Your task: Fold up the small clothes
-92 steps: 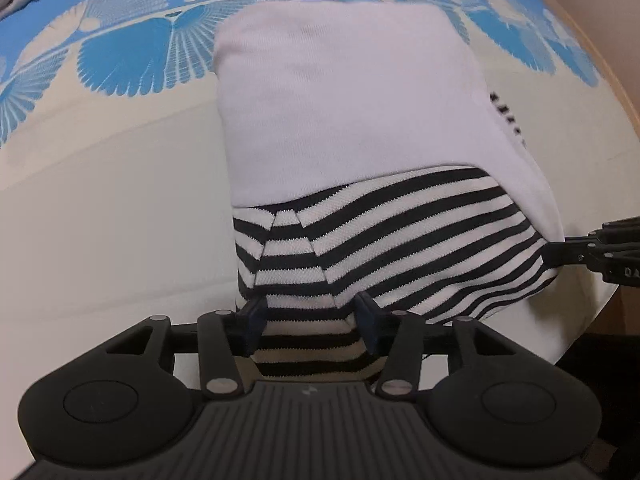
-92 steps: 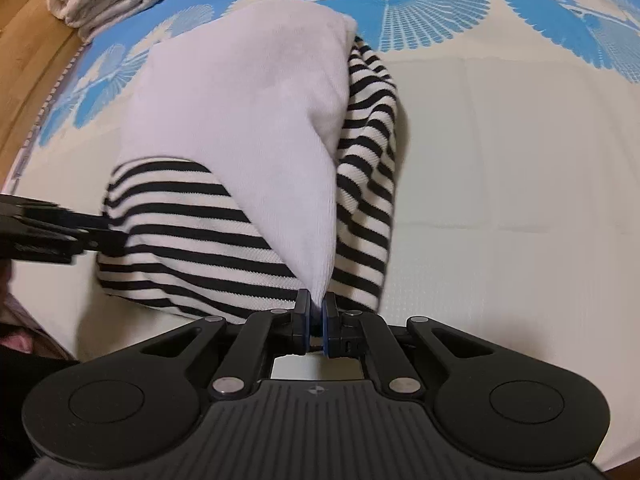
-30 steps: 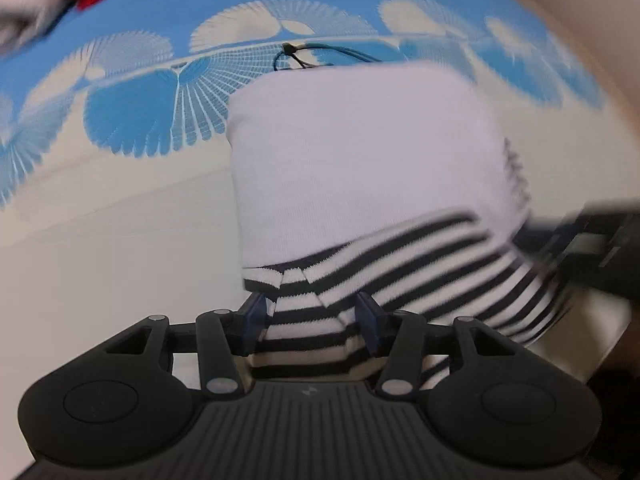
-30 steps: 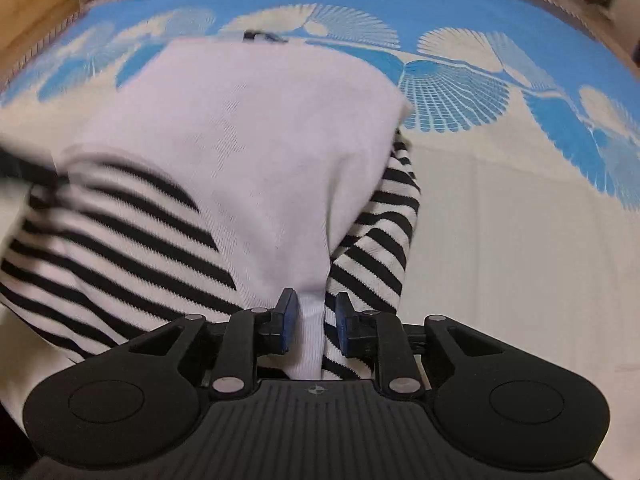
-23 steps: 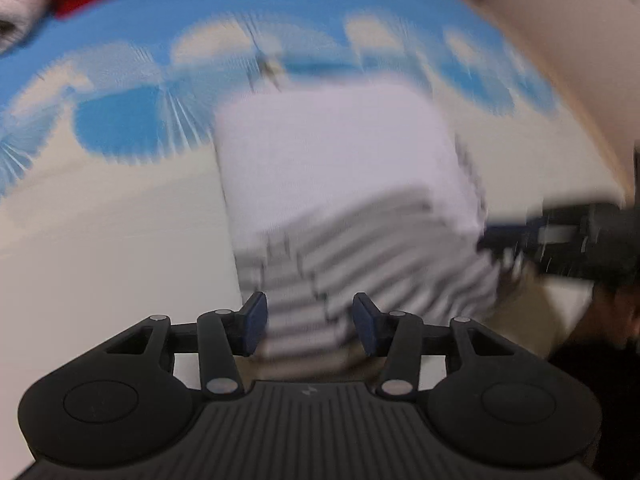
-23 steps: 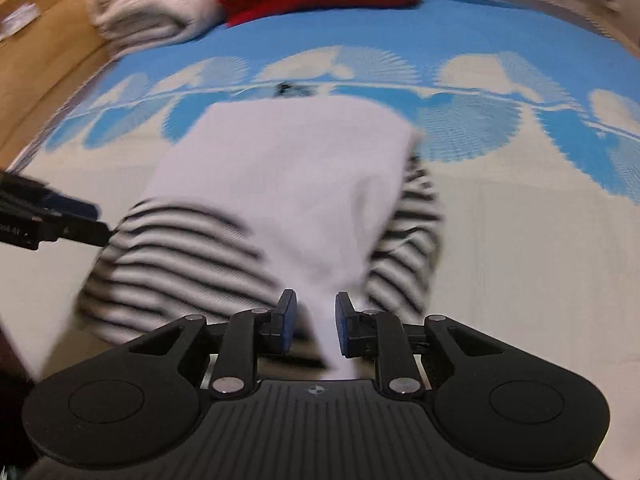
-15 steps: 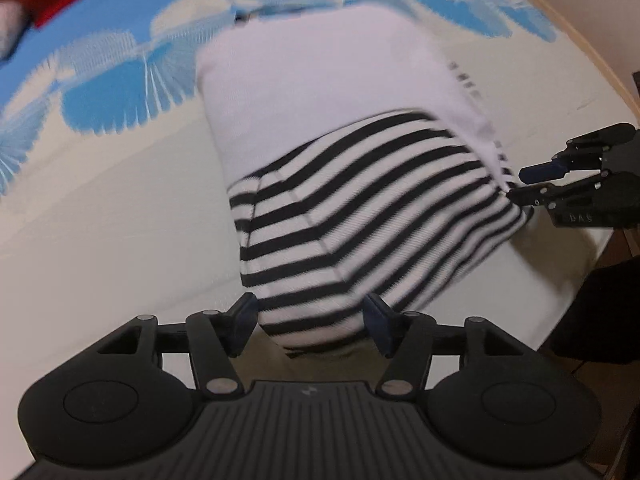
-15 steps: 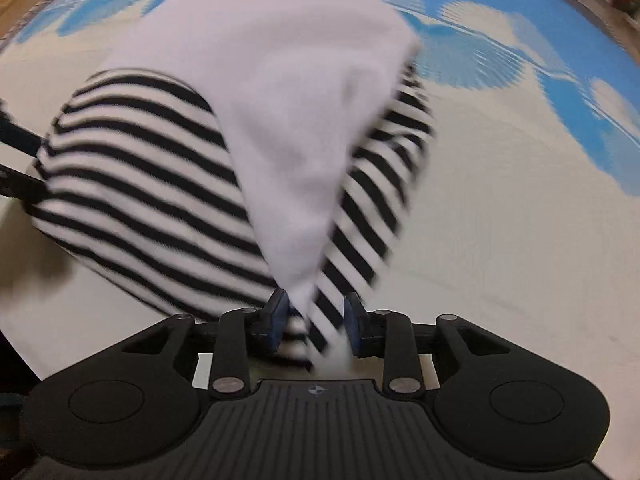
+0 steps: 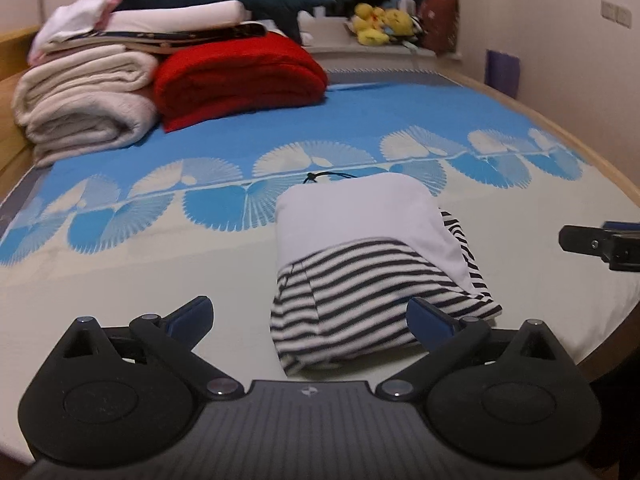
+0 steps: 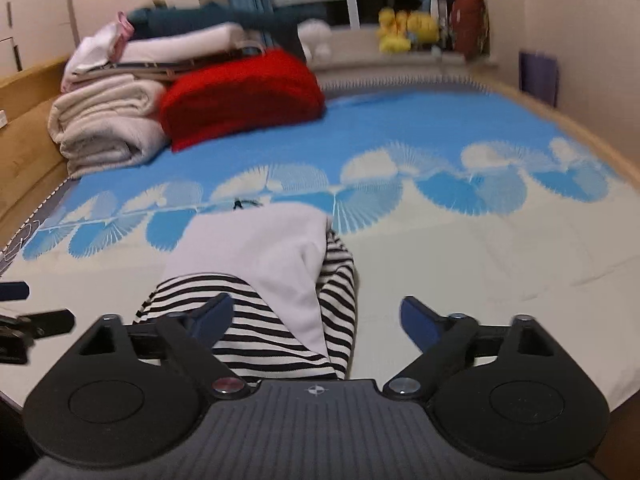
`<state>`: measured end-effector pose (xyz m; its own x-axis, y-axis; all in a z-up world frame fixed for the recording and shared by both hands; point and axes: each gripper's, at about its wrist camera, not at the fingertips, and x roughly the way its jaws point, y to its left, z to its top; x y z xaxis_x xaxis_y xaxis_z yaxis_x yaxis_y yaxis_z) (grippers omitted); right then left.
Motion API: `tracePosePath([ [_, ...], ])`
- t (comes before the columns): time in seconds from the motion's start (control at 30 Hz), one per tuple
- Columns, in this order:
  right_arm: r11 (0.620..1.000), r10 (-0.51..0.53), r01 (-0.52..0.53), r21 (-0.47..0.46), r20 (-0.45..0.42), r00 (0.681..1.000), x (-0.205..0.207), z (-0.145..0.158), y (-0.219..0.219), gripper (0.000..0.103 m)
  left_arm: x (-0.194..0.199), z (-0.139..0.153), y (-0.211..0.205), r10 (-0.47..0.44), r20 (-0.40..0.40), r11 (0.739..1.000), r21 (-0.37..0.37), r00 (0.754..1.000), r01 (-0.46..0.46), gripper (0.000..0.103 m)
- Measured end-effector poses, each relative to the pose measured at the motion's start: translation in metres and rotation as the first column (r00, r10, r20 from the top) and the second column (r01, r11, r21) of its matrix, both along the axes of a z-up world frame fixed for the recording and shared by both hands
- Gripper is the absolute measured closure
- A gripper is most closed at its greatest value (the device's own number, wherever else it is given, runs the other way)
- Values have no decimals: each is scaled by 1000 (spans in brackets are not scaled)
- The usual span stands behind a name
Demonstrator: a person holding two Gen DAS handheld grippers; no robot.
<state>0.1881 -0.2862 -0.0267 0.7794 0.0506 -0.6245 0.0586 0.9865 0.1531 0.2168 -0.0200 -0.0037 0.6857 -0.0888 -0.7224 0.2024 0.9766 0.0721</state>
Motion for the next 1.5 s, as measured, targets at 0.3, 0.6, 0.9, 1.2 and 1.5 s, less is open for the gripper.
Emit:
tracePosePath([
  [0.3,998,-7,5,-57,-40,999,-20,-6,18,7,-18,-26,-8,144,-119,986,-67,982,-153,0],
  [0.6,996,33,-39,-81,-69,997,-17,-14,33,7,-14,-32,-12,148,-120,984,-79,982,-158,0],
  [0.9,992,80,-87,-93,-72,994,-10,-17,47,7,-9,-33,-7,160,-133,980,-100,978,-174,0],
  [1.2,991,101,-107,-84,-72,992,-8,-17,52,7,-8,-36,-13,144,-136,983,-97,980,-157,0],
  [1.5,990,110,-115,-84,-64,992,-10,-16,56,7,-9,-35,-16,132,-132,985,-95,982,-145,0],
])
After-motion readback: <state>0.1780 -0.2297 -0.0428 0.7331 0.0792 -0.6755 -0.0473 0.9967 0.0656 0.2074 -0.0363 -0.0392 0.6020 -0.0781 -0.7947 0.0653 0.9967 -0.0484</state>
